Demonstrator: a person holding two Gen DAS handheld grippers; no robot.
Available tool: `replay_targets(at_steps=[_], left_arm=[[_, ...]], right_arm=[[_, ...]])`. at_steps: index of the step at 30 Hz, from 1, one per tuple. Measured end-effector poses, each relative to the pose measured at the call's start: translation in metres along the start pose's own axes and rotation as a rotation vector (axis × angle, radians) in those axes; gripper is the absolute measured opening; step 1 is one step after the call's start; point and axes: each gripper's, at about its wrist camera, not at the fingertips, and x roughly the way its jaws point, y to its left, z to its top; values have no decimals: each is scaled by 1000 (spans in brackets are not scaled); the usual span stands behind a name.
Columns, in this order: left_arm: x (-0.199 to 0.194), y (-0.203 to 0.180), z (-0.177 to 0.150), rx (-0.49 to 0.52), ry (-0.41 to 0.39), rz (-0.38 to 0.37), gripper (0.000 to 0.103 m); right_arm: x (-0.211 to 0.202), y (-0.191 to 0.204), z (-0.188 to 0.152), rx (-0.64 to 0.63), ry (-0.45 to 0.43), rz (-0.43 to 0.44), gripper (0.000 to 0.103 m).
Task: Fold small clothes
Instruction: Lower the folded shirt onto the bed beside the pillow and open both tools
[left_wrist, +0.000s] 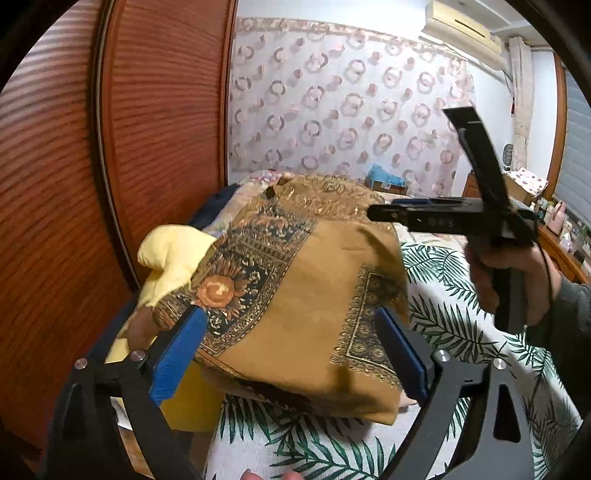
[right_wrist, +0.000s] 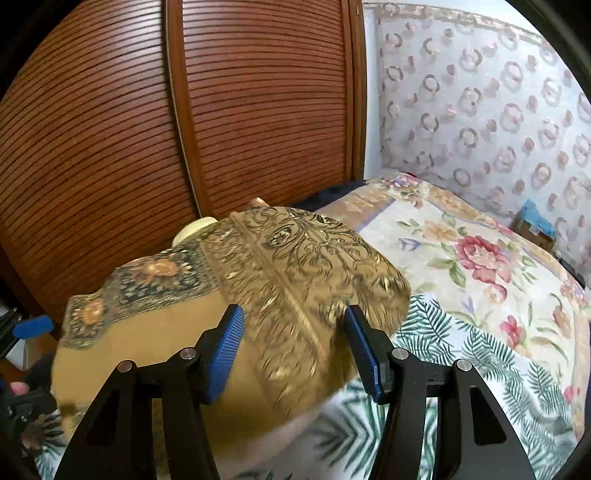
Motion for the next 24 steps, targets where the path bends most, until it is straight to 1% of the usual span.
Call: replay_targets(at_steps=[2,6,10,17,23,24], left_arm=[[-8,-5,1,22,-11,7,93],[-19,-13,2,25,-13,3,93],[-31,-26,0,41,-20,-35,93],[-49,-50,-5,79,-24,-53,93],[-66,-73,-13,117,-33,-41,93],[-70,-78,-16,119,-34,-43,93]], right_arm=[[-13,6,-5,4,-9,-2,59],[-46,18,-21,14,-46,-4,59],[-85,26,-39,47,-78,-15,59],[-145,40,-77,80,-108,-71,60],[-196,57,-107,116,-145,-113,67],[-204,59,-112,121,-150,-120,70]])
